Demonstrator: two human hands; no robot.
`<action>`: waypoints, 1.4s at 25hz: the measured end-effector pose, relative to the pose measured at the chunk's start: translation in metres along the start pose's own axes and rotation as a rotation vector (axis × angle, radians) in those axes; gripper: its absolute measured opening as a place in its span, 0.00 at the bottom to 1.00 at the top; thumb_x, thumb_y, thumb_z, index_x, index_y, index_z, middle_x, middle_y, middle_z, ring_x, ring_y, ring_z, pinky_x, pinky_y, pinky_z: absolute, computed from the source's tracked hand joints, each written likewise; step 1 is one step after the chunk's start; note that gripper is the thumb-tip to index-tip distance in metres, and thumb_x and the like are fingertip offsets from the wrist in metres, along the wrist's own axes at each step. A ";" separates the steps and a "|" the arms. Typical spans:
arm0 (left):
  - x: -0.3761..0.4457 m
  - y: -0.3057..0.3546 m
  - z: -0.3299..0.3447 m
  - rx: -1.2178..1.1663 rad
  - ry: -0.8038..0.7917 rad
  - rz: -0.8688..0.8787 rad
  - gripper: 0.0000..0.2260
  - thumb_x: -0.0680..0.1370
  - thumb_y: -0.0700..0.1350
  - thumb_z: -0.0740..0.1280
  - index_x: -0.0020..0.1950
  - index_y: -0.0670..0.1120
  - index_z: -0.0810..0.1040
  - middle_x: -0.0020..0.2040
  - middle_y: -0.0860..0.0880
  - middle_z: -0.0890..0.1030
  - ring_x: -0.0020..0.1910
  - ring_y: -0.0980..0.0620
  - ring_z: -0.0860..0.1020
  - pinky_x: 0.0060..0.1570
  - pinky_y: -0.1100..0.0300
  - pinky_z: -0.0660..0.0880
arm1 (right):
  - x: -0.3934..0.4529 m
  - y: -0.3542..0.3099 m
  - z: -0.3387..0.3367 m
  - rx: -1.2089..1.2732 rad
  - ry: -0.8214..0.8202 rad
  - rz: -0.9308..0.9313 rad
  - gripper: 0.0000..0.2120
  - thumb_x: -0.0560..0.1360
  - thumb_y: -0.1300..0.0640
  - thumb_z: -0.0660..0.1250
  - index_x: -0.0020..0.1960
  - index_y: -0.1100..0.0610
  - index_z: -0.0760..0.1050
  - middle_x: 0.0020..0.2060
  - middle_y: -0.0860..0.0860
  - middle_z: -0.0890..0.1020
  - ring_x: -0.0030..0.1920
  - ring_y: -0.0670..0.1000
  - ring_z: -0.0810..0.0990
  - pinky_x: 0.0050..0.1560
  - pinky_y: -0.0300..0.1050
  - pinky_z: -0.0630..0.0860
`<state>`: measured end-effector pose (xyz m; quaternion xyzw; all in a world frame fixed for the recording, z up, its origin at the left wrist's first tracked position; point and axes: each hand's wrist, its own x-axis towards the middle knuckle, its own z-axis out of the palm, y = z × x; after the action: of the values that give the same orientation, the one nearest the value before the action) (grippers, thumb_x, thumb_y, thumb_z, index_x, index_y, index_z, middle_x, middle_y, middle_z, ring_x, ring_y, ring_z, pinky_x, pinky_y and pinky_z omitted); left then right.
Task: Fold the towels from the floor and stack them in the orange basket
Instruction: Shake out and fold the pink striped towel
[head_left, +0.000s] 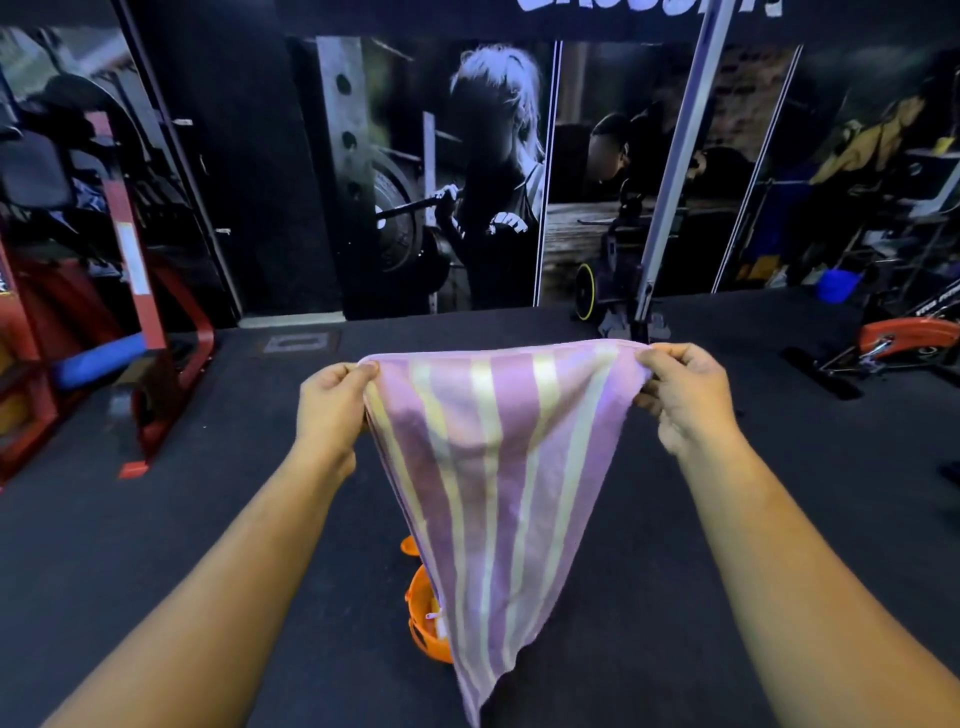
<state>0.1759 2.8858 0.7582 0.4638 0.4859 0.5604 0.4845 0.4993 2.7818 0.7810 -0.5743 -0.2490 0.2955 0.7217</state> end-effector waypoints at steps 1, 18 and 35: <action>-0.009 0.002 0.005 -0.013 -0.008 -0.006 0.09 0.80 0.43 0.68 0.41 0.43 0.79 0.34 0.44 0.77 0.32 0.48 0.74 0.33 0.57 0.72 | -0.010 -0.002 0.007 0.027 -0.013 -0.002 0.06 0.76 0.66 0.69 0.44 0.57 0.76 0.34 0.53 0.80 0.31 0.49 0.78 0.28 0.41 0.75; -0.002 -0.055 0.003 0.188 0.200 -0.183 0.07 0.76 0.44 0.68 0.39 0.45 0.76 0.35 0.47 0.71 0.36 0.48 0.68 0.37 0.56 0.66 | -0.007 0.082 0.018 0.120 0.163 0.299 0.10 0.77 0.68 0.65 0.41 0.56 0.71 0.32 0.53 0.75 0.29 0.49 0.73 0.28 0.40 0.73; -0.110 -0.075 0.046 0.200 -0.178 0.152 0.09 0.80 0.56 0.65 0.51 0.56 0.83 0.44 0.52 0.87 0.45 0.48 0.86 0.46 0.39 0.81 | -0.110 0.097 0.057 -0.168 -0.413 -0.116 0.04 0.74 0.63 0.76 0.46 0.55 0.86 0.44 0.54 0.88 0.48 0.57 0.87 0.55 0.63 0.82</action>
<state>0.2390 2.7847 0.6832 0.5931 0.4580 0.5007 0.4333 0.3691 2.7583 0.6960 -0.5444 -0.4478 0.3428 0.6210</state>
